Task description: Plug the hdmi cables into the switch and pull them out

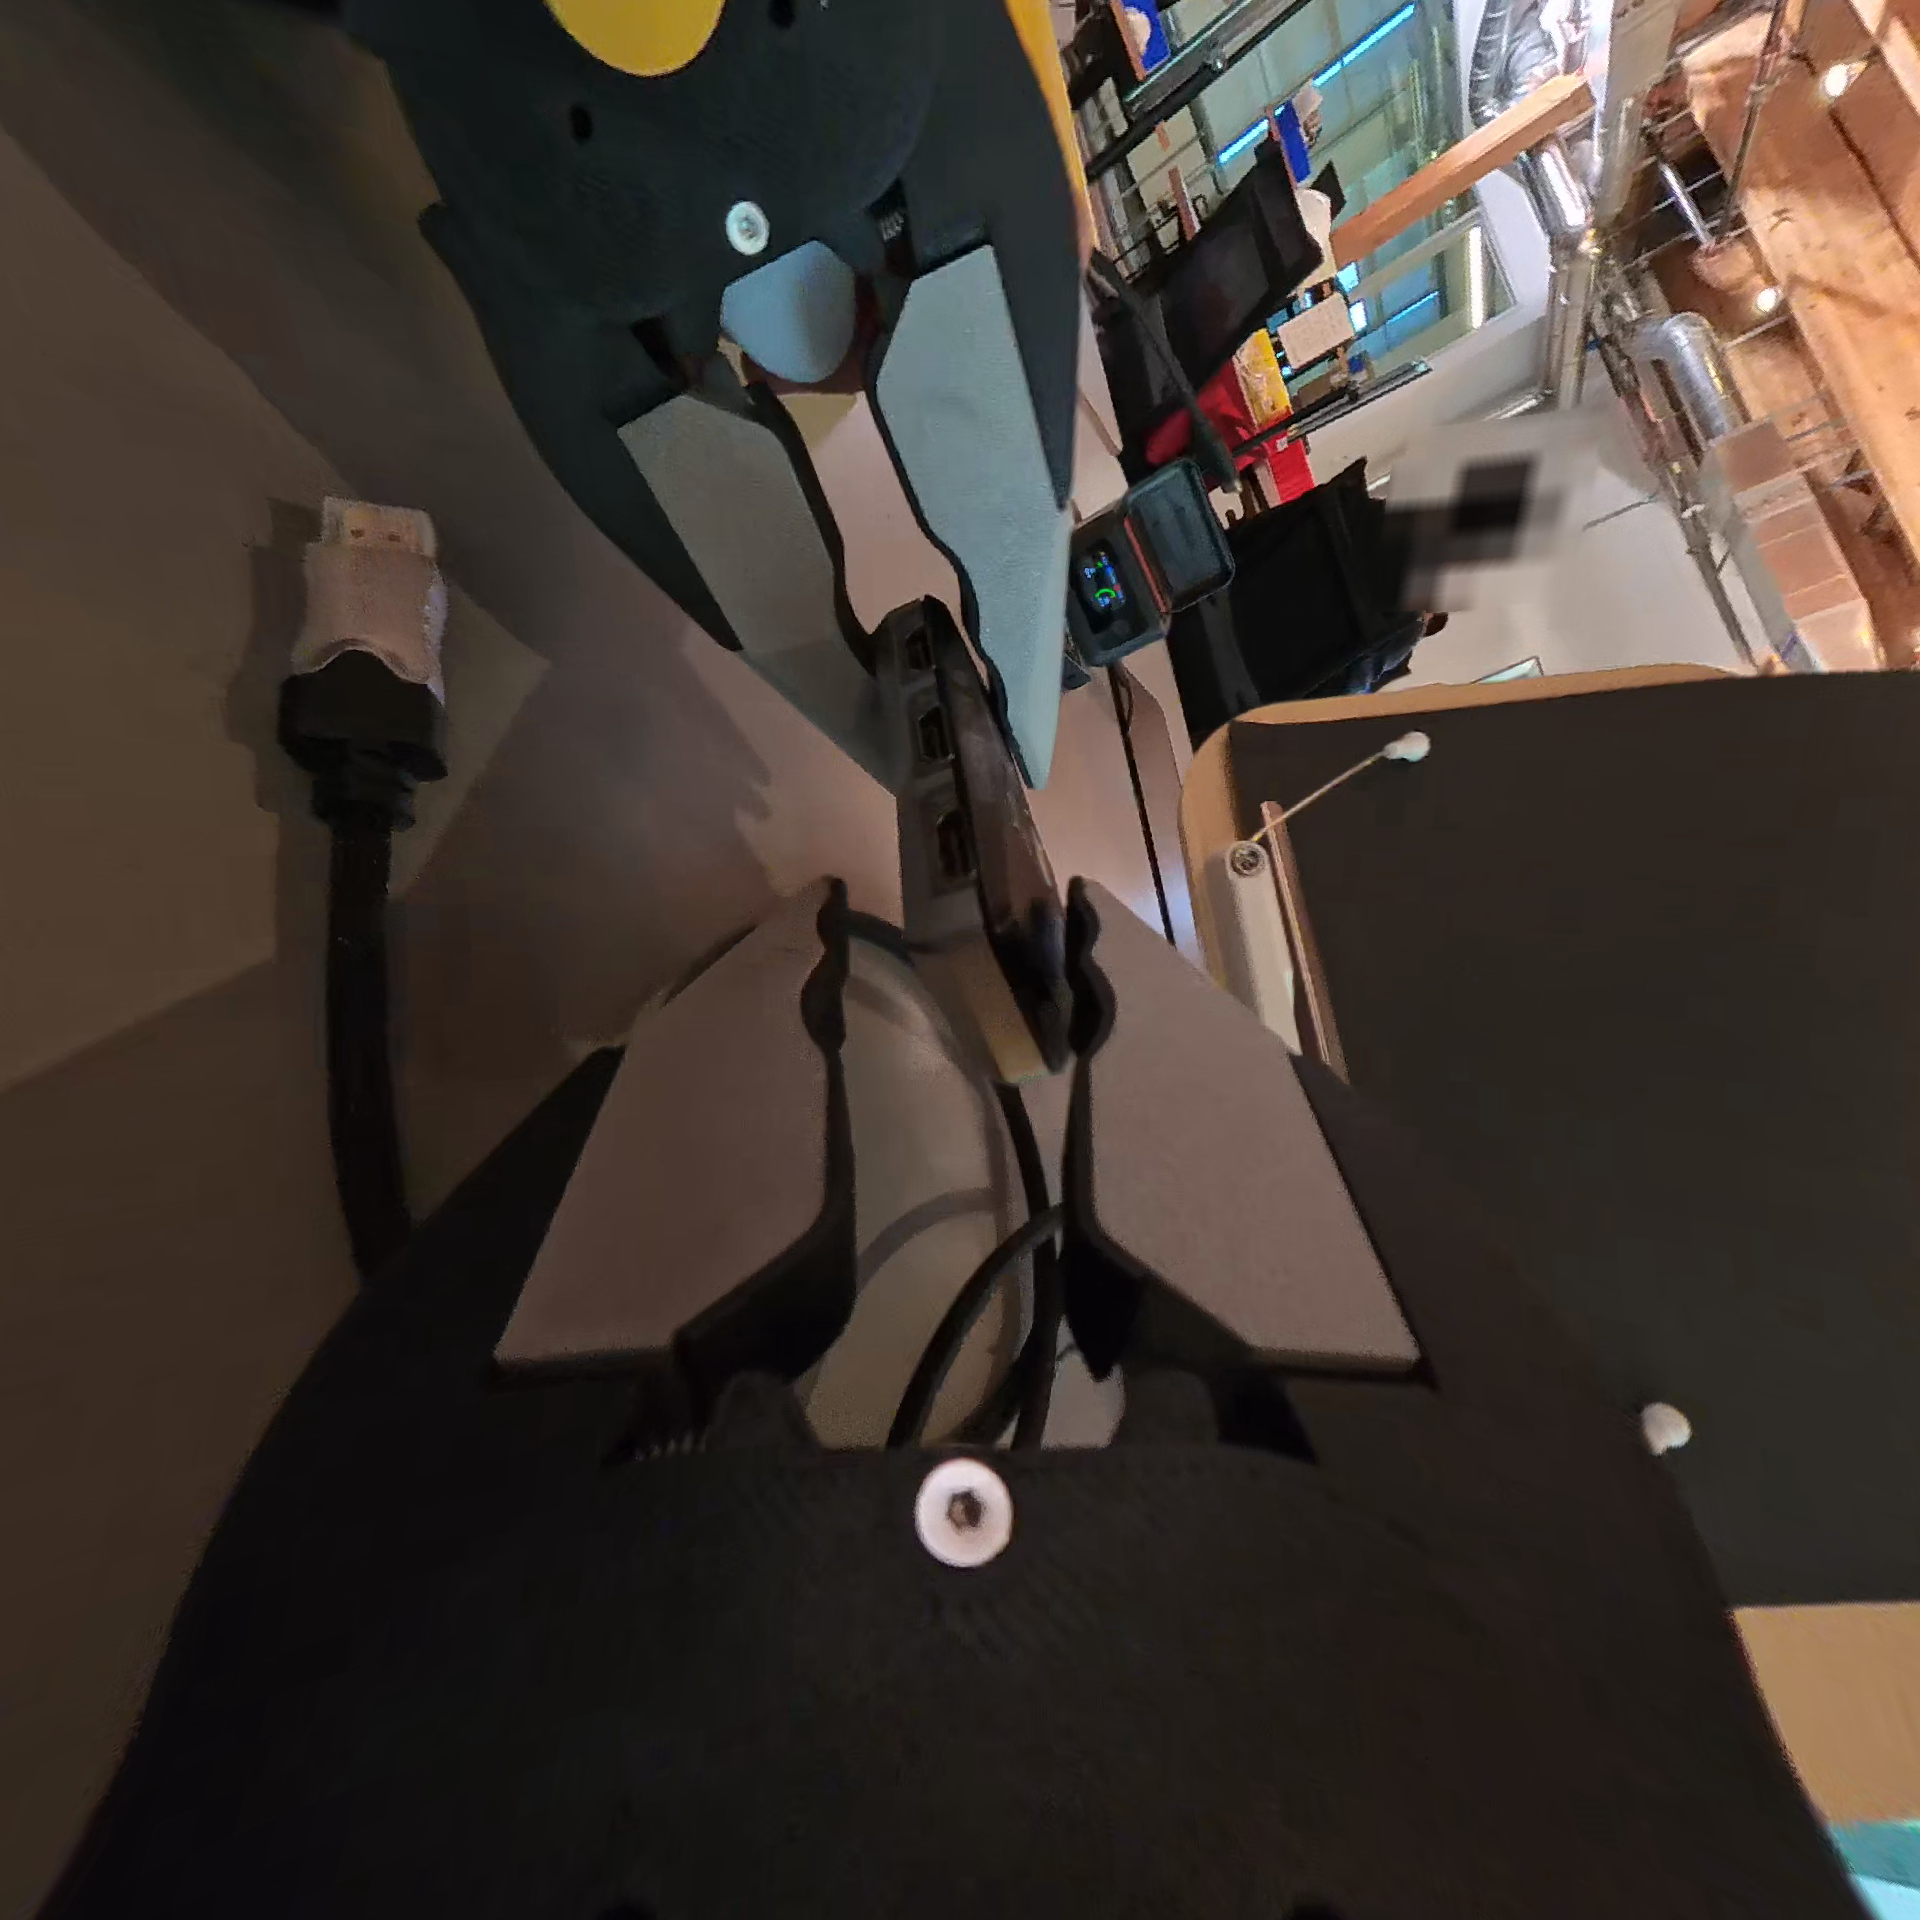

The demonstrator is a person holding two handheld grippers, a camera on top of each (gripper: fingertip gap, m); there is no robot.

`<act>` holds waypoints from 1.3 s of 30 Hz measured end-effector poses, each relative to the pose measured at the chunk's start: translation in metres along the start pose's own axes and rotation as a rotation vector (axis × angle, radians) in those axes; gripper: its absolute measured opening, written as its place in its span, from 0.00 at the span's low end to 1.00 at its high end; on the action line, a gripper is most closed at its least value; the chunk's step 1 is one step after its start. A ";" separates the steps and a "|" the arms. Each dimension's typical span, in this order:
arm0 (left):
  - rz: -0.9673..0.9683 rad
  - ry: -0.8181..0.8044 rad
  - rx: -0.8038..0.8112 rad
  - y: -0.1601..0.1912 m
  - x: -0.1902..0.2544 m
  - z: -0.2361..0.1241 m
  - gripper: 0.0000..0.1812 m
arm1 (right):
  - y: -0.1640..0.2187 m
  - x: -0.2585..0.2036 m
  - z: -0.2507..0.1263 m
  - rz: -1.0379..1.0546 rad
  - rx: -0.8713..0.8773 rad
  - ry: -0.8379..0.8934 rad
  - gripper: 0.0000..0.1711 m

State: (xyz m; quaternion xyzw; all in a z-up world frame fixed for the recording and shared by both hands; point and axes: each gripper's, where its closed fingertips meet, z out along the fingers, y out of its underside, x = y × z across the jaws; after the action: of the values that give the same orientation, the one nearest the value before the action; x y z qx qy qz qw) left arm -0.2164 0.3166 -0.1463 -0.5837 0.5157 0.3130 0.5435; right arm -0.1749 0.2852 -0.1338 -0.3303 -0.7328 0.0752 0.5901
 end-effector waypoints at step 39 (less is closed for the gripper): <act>-0.548 0.288 0.455 -0.063 -0.004 -0.045 0.12 | -0.034 0.008 -0.029 0.608 0.403 -0.343 0.16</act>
State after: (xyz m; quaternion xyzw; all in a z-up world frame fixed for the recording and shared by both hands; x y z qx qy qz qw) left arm -0.1669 0.2666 -0.1131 -0.6024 0.4679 -0.0517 0.6445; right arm -0.1627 0.2555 -0.1019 -0.3923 -0.6601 0.4426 0.4632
